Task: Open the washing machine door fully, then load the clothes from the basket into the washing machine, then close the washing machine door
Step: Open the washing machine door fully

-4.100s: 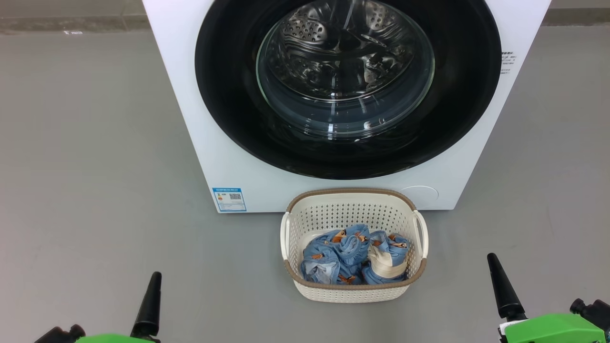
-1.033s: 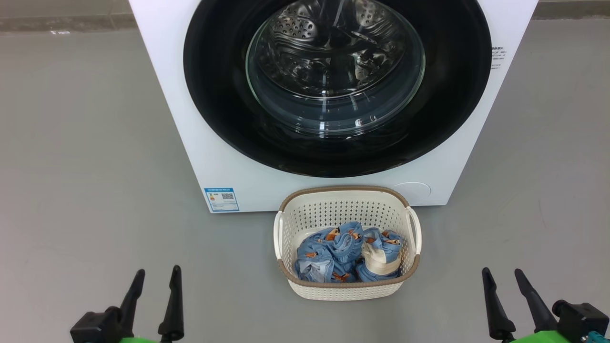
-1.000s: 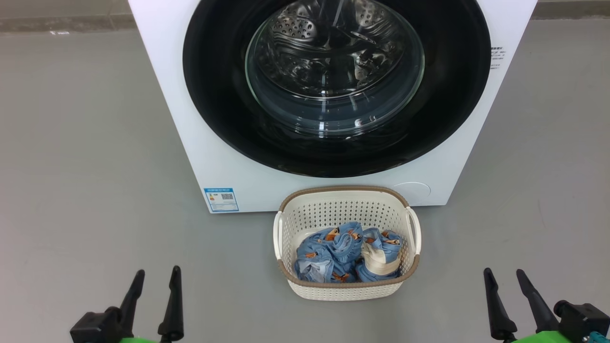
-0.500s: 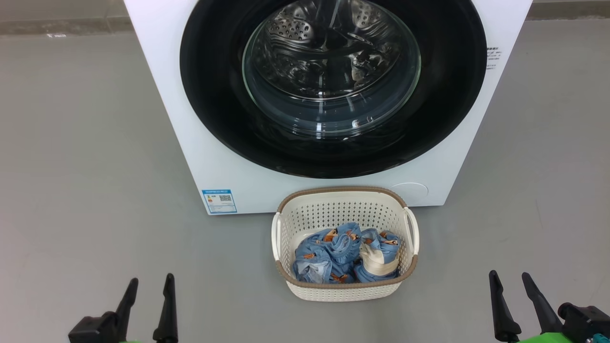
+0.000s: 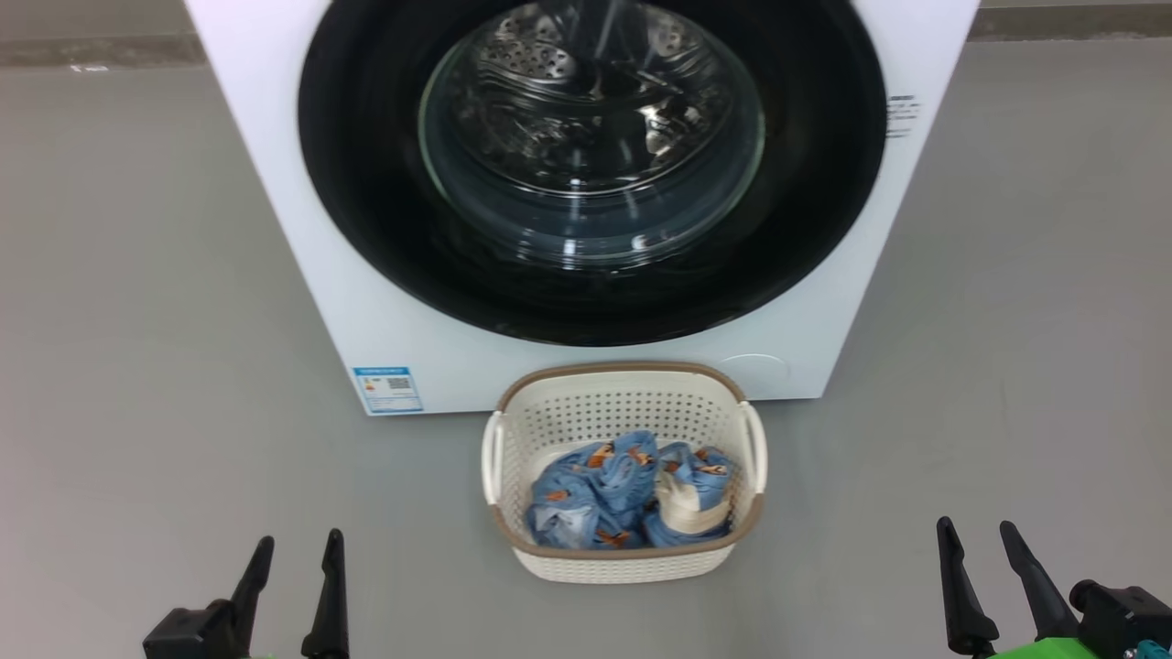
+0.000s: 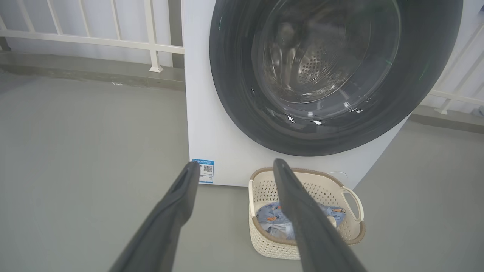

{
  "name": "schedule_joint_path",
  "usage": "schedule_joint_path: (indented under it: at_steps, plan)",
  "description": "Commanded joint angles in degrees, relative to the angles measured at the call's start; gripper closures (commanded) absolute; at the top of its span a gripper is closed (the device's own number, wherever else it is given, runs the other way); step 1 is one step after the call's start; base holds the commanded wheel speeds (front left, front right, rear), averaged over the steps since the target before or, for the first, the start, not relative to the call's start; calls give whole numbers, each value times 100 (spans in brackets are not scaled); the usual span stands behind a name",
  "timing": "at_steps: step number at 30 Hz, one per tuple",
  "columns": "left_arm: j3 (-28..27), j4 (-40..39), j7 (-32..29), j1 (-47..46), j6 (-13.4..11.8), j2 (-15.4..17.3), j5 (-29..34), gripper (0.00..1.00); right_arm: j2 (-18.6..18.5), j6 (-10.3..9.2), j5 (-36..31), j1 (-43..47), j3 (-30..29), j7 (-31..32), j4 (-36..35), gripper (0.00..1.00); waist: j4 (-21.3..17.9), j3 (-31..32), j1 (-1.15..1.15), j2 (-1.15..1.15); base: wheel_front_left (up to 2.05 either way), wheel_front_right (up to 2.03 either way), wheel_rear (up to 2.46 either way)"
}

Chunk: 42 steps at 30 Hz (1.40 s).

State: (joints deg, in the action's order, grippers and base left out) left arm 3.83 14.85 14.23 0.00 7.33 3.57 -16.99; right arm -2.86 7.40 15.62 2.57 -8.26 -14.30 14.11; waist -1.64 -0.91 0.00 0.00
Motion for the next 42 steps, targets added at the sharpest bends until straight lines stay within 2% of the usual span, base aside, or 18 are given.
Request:
schedule_joint_path:
  at_steps: [1, 14, 17, 22, 41, 42]
  plan:
    - [-167, -101, 77, -192, 15, 32, 26, 0, -62, 9, -83, -77, 135, -70, -154, 0, -1, -4, 0, 0, 123, 123, -246]
    - [-199, -117, 77, -191, 15, 27, 18, 0, -56, 9, -68, -62, 152, -70, -188, 0, -23, -25, 0, 0, 123, 123, -246]
    - [-196, -193, 77, -216, 15, 6, -243, 0, -53, 9, -64, -62, 143, -70, -202, 0, -28, -42, 0, 0, 119, 117, -236]
    - [-193, -238, 77, -215, 15, 24, -309, 0, -46, 9, -56, -67, 150, -70, -217, 0, -33, -60, 0, 0, 88, 88, -176]
    - [-136, -223, 77, -235, 15, 15, -363, 0, -23, 9, -22, -222, 240, -70, -224, 0, -16, -112, 0, 0, 15, 15, -31]
    - [-135, -225, 77, -234, 15, 12, -365, 0, -22, 9, -14, -252, 259, -70, -225, 3, -15, -120, 0, 0, 0, 0, 0]
